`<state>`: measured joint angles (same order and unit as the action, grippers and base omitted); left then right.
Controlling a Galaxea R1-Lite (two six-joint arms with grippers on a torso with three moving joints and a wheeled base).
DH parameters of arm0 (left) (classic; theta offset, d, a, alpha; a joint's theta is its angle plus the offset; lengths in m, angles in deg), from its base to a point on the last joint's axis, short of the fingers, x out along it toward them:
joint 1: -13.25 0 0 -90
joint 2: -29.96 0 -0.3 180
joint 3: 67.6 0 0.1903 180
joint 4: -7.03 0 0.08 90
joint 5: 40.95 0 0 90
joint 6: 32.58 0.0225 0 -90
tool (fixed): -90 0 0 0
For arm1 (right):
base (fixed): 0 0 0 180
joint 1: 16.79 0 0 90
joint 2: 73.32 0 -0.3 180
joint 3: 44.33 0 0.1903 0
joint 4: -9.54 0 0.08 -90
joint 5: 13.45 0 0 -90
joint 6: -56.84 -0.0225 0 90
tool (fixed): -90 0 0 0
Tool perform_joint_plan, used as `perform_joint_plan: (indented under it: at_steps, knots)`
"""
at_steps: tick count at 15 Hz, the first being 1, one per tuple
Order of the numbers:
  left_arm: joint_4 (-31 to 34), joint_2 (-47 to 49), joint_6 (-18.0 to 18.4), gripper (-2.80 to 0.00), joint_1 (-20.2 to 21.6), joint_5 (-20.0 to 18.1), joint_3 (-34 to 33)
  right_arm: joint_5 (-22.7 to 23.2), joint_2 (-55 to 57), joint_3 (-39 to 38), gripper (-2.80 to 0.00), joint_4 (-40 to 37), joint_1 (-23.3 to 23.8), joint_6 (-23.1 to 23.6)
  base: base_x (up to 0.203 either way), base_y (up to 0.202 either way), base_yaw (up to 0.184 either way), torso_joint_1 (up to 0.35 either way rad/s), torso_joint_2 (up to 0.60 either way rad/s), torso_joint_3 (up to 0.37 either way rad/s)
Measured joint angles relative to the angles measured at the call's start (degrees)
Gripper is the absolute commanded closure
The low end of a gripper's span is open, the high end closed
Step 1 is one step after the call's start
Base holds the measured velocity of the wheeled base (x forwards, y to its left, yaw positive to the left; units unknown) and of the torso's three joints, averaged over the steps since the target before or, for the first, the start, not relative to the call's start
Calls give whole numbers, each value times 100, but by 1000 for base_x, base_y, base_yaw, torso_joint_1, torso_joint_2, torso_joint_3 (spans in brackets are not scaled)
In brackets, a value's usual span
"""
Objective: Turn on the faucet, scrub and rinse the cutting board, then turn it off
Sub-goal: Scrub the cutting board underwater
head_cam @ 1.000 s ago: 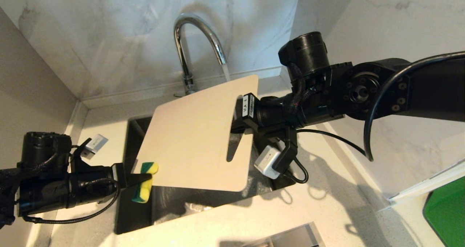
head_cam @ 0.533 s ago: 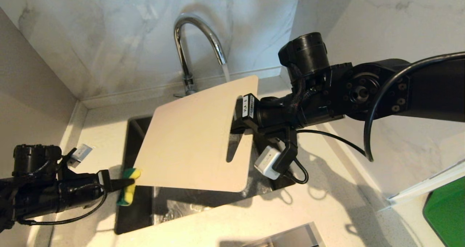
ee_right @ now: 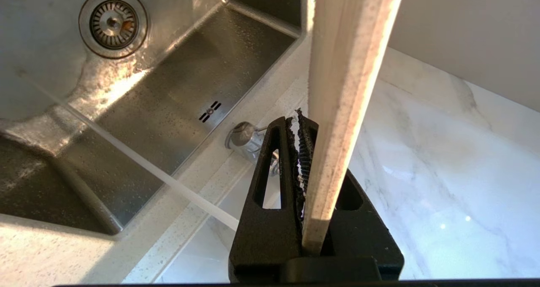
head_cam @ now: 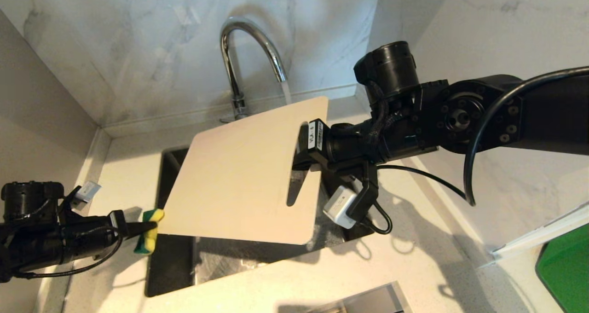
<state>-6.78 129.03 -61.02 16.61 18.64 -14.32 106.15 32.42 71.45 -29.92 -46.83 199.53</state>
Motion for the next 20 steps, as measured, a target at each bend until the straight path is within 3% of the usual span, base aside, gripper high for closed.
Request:
perform_joint_plan:
  at_steps: [4, 7, 11, 14, 20]
  knots:
    - [326, -750, -490, 0, -282, 6, 302, 17, -6, -49, 0, 13, 0, 15, 0, 0, 0, 0, 0, 0]
    - [1373, -1349, -713, 0, -577, 7, 1190, 2, -6, -127, 0, 130, -8, 15, 0, 0, 0, 0, 0, 0]
    - [2384, -1612, -1159, 0, -1632, 276, 2257, -13, -6, -164, 0, 133, -168, 9, 0, 0, 0, 0, 0, 0]
    - [2459, -1532, -1364, 0, -2163, 572, 2423, -22, -51, -282, 0, 157, -240, -7, 0, 0, 0, 0, 0, 0]
    - [2451, -1529, -1385, 0, -2183, 635, 2315, -35, -339, -706, 0, 608, -264, -260, 0, 0, 0, 0, 0, 0]
